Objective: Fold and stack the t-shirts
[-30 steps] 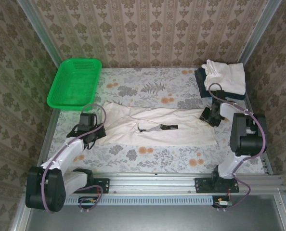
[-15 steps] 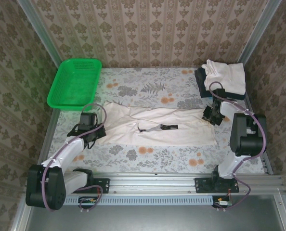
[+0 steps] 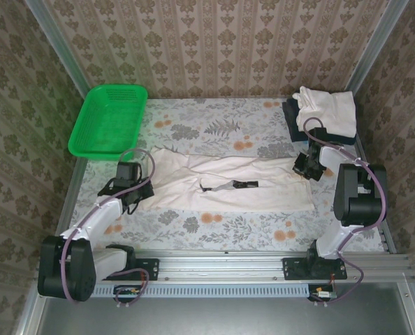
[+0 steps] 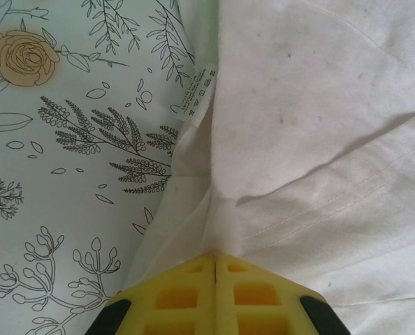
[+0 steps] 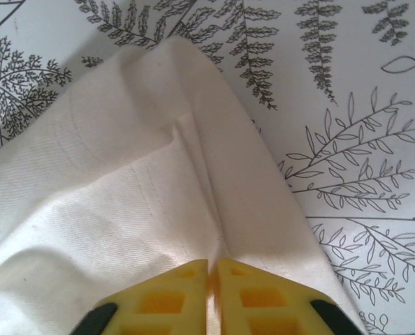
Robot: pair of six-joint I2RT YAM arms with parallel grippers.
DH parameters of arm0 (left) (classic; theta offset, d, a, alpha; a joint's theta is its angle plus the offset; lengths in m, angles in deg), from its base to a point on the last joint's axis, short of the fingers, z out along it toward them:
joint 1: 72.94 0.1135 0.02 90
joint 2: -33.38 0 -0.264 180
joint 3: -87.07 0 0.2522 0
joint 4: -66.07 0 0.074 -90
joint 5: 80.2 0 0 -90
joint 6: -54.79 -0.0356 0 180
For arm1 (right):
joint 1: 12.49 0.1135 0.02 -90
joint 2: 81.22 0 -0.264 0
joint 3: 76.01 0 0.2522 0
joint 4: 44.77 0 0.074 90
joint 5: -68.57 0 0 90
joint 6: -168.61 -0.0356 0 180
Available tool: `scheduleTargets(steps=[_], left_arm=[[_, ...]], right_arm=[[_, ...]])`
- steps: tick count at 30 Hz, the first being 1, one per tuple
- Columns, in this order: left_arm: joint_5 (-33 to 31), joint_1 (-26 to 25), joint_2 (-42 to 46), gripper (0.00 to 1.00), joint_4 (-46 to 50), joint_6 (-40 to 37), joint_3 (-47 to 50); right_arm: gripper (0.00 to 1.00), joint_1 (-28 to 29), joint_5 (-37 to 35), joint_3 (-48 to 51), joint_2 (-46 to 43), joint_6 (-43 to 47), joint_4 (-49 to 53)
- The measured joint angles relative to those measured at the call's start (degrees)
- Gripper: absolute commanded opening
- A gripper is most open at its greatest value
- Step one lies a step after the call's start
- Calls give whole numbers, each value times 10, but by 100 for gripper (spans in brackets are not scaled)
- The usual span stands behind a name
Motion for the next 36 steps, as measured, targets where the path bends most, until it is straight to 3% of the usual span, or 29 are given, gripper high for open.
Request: scheduleTargets(steps=[2, 7, 12, 16, 23, 29, 36], left_arm=[[-2, 0, -1, 0, 0, 0, -3], [-1, 1, -12, 0, 5, -1, -33], [3, 1, -51, 0, 18, -19, -151], [1, 2, -27, 0, 17, -41, -210], [-10, 21, 64, 0, 57, -52, -136], [-11, 24, 78, 0, 86, -35, -37], [-10, 24, 80, 0, 86, -26, -20]], right_arm=[[0, 0, 5, 0, 0, -3, 0], [0, -12, 13, -6, -9, 0, 3], [0, -41, 24, -64, -17, 2, 14], [0, -75, 35, -83, -43, 13, 14], [0, -104, 50, -29, -64, 20, 3], [0, -103, 54, 29, -54, 26, -2], [0, -103, 55, 35, -52, 28, -9]])
